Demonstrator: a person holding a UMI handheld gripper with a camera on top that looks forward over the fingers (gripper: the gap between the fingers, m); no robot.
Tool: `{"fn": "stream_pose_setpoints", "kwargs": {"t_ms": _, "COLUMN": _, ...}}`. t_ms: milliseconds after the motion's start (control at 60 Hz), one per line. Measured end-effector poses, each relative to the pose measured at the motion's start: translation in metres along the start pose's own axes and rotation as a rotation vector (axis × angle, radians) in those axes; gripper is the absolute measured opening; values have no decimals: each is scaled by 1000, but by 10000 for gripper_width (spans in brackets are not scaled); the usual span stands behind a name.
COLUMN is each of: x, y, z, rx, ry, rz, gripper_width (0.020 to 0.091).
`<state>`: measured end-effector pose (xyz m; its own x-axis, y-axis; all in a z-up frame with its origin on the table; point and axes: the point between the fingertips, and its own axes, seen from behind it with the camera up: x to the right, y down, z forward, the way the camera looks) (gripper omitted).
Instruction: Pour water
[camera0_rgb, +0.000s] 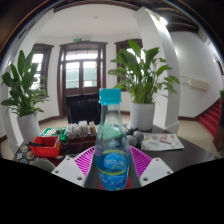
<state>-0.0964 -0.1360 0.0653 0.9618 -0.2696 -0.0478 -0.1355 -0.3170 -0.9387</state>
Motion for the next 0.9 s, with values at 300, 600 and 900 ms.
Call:
{"fn": "stream_pose_setpoints", "kwargs": {"t_ms": 300, "x": -3, "y": 47, "z": -74, "rx": -103, "ry": -33, "rz": 38, "gripper_width": 761}}
{"fn": "stream_pose_setpoints", "kwargs": {"t_ms": 600, "x": -12, "y": 41, "z": -212, "rx": -139, "ry": -129, "rz": -67, "gripper_width": 764}}
{"fn": "stream_pose_setpoints", "kwargs": {"t_ms": 900, "x": -32, "y": -10, "z": -291, "rx": -62, "ry": -185, "rz": -109, "gripper_width": 764}}
